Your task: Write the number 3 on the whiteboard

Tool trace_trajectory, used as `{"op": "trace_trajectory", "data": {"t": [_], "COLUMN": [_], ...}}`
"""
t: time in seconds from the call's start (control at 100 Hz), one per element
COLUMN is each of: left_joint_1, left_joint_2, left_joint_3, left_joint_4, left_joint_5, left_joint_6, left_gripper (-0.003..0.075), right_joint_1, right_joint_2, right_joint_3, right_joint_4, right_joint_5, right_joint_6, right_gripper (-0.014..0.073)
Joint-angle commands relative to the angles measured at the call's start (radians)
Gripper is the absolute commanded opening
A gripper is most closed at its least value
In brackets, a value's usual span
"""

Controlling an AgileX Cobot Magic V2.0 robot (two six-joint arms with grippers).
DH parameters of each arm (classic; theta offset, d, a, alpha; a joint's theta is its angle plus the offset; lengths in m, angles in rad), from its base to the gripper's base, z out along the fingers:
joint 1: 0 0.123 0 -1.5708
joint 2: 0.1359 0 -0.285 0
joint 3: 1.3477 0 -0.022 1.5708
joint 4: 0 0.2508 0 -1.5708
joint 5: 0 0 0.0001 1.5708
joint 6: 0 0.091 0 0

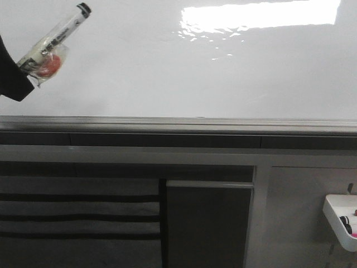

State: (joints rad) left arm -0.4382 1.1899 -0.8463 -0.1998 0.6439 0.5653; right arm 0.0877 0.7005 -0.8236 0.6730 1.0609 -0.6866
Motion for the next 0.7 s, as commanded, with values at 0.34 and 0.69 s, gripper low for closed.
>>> {"op": "trace_trajectory", "data": {"t": [0.34, 0.69], "left_joint_1": [-0.342, -0.408], "left_joint_2": [-0.037, -0.037], "left_joint_3": [-0.189, -0.193], "left_joint_4": [-0.113, -0.113], "left_joint_5": [0.298, 0.292], "left_joint_6": [0.195, 0.196], "left_gripper": [-0.0018, -0.0018], "right_joint_1": [0.371, 0.597], "right_joint_2": [0.315, 0.490], "right_joint_3": [-0.190, -0.309], "right_joint_4": [0.075, 0.075], "right_joint_5": [-0.031, -0.156], "right_joint_6": [-0.335, -0.345], "right_gripper": [0.0530, 0.0528]}}
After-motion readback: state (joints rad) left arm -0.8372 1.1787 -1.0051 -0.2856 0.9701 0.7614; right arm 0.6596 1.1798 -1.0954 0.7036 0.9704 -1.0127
